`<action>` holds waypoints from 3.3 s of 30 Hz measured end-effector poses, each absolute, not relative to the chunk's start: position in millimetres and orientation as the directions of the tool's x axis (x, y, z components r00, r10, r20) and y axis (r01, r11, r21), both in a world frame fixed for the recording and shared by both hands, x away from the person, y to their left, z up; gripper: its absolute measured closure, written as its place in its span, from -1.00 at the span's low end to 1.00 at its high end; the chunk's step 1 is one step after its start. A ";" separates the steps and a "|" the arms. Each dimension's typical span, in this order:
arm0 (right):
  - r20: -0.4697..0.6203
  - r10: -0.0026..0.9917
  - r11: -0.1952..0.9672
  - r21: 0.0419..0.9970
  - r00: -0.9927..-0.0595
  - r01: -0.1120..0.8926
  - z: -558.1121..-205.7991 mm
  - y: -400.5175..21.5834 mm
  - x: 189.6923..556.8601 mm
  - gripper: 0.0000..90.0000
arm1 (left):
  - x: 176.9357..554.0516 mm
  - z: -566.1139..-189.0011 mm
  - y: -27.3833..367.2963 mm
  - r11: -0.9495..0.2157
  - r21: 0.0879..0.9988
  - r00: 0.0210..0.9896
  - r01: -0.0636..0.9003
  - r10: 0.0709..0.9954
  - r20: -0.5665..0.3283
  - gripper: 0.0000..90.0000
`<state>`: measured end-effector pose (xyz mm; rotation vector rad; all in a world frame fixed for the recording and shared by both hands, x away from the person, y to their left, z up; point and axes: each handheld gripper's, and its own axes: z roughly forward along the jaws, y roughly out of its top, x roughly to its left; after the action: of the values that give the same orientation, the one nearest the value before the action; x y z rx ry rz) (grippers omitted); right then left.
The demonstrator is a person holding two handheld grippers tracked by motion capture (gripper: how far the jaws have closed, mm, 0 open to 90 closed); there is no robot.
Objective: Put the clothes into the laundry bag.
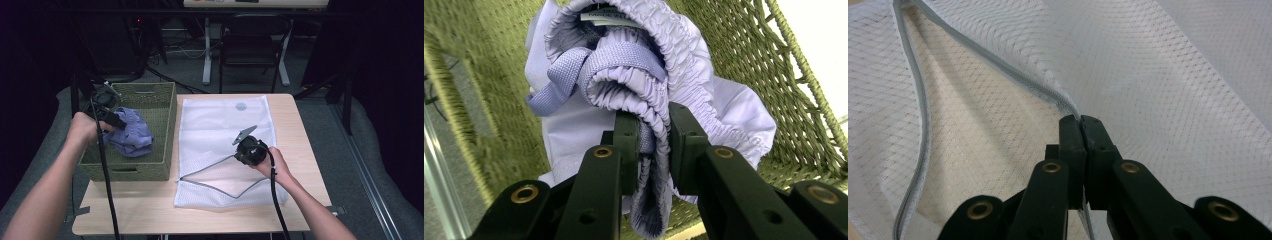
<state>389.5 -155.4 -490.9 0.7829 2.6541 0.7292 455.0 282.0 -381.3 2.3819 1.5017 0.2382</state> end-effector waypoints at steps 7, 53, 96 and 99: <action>-0.111 0.571 0.721 0.541 -0.814 0.432 -490.7 -155.7 389.6 0.97 | 453.8 -362.3 285.7 -0.404 0.362 0.440 0.840 0.898 -0.019 0.71; -0.102 0.584 0.704 0.557 -0.805 0.440 -491.9 -155.7 388.6 0.98 | 430.1 -283.2 223.0 -0.562 0.444 0.629 0.698 0.777 -0.004 0.71; -0.116 0.575 0.720 0.541 -0.810 0.434 -490.1 -157.9 389.6 0.98 | 391.2 -342.6 91.2 -0.799 0.397 0.885 0.453 0.458 -0.087 0.70; -0.126 0.571 0.725 0.541 -0.811 0.426 -490.1 -158.1 389.4 0.98 | 388.5 -354.5 87.3 -0.799 0.401 0.889 0.448 0.443 -0.110 0.70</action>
<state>389.4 -158.1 -490.1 0.7833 2.6460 0.7284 388.5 87.3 -354.5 2.6328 0.6524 -0.0152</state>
